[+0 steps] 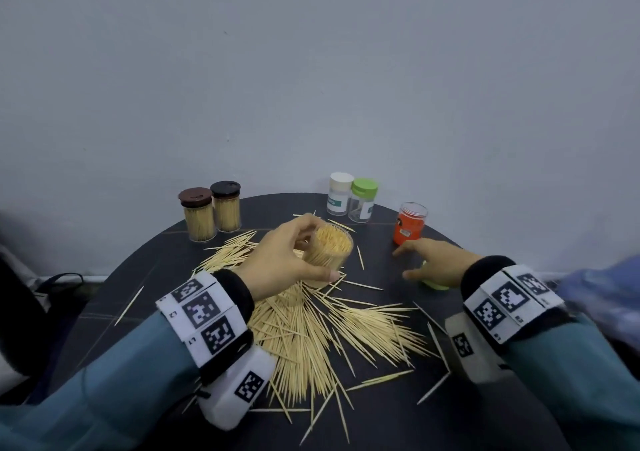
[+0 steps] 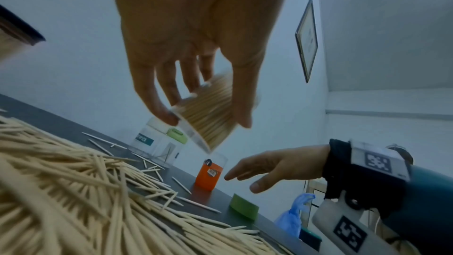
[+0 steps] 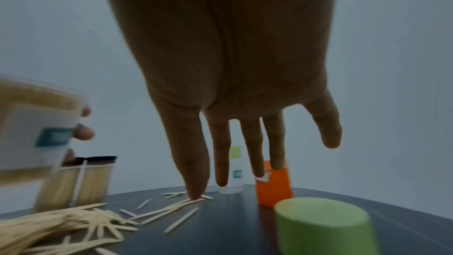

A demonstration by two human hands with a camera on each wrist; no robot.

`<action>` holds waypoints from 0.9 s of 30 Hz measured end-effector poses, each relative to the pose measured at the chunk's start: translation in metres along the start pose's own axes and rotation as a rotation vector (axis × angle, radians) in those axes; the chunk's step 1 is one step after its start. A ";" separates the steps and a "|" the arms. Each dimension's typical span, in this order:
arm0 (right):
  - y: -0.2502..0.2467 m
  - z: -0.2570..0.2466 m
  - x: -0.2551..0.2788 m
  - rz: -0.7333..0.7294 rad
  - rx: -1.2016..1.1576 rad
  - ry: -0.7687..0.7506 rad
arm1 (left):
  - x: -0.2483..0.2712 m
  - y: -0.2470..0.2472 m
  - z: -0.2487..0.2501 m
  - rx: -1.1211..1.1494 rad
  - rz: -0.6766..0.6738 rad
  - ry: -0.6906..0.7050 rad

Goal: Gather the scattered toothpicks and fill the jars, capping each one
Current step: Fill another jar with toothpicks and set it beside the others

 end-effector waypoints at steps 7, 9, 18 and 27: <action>0.012 0.049 -0.008 -0.066 0.135 0.111 | 0.004 -0.009 0.016 -0.027 0.070 0.134; 0.012 0.052 -0.012 -0.047 0.129 0.102 | 0.004 -0.010 0.016 -0.027 0.067 0.139; -0.042 -0.030 0.000 0.349 -0.476 -0.261 | 0.001 -0.018 0.013 0.093 0.104 0.140; -0.057 -0.113 0.026 0.319 -0.861 -0.569 | -0.003 -0.030 0.010 0.047 0.128 0.164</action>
Point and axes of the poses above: each hand's wrist, its own x-axis away from the middle knuckle, its own y-axis out of the palm, z = x × y, the point moved 10 cm from there along -x, towards the middle knuckle, and after that the axes turned 1 degree about z, right-handed, at the moved point
